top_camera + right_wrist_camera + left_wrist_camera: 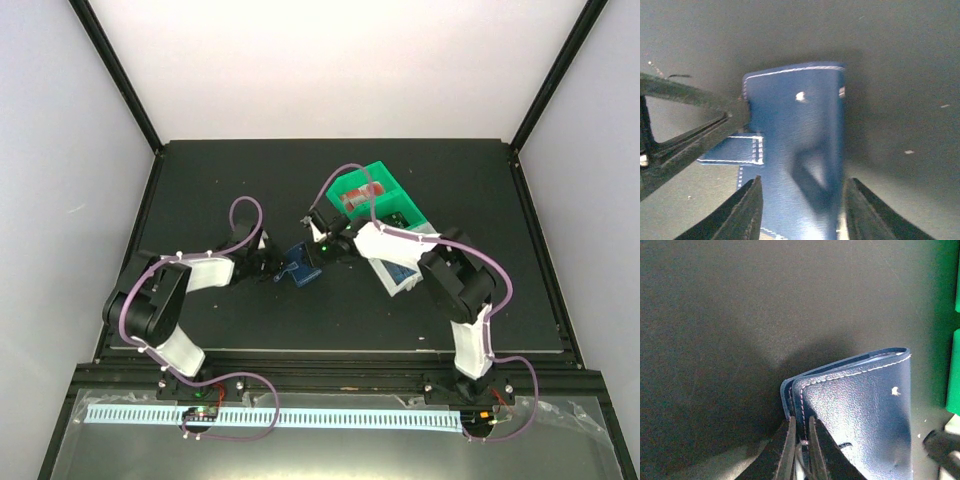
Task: Put the credit cards into the card holder
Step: Close the card holder at the center of the board.
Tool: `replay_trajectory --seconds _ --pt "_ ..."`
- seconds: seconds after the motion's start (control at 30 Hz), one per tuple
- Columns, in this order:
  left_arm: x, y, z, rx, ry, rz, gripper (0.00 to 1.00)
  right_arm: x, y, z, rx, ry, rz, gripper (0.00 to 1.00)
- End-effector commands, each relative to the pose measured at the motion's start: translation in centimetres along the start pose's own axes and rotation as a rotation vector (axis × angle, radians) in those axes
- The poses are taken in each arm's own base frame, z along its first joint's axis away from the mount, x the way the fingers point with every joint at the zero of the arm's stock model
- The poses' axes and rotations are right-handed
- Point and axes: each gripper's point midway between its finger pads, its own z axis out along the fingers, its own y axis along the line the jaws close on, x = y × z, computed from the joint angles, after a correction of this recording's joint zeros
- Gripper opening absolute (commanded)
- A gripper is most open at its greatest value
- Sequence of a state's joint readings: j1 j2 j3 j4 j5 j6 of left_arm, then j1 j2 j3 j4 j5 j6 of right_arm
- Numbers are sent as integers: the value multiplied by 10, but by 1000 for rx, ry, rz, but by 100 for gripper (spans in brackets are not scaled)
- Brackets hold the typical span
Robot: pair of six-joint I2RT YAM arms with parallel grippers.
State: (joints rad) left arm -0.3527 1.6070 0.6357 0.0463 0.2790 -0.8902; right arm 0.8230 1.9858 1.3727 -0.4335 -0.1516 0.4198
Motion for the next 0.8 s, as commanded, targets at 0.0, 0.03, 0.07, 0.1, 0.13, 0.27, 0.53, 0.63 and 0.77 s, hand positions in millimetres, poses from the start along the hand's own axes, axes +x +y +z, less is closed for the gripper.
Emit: replay_trajectory --seconds 0.0,0.03,0.07,0.1,0.13,0.27,0.53,0.63,0.77 --pt "32 62 11 -206 95 1 8 -11 -27 -9 17 -16 103 49" --pt "33 65 12 -213 101 5 7 -8 -30 -5 10 4 117 50" --pt "34 67 13 -217 104 8 7 -4 -31 1 -3 26 123 51" --pt "35 68 14 -219 107 9 7 0 -29 5 -25 46 123 52" --pt "36 69 14 -219 109 9 6 3 -26 8 -51 62 121 52" --pt "40 70 17 -209 123 8 6 10 -5 15 -182 108 121 54" --pt "43 63 19 -156 135 23 7 7 27 15 -392 105 144 37" --pt "41 56 13 -132 125 40 12 -4 21 2 -343 32 162 16" --pt "29 34 -6 -70 62 83 35 -16 3 -24 -207 -56 131 1"
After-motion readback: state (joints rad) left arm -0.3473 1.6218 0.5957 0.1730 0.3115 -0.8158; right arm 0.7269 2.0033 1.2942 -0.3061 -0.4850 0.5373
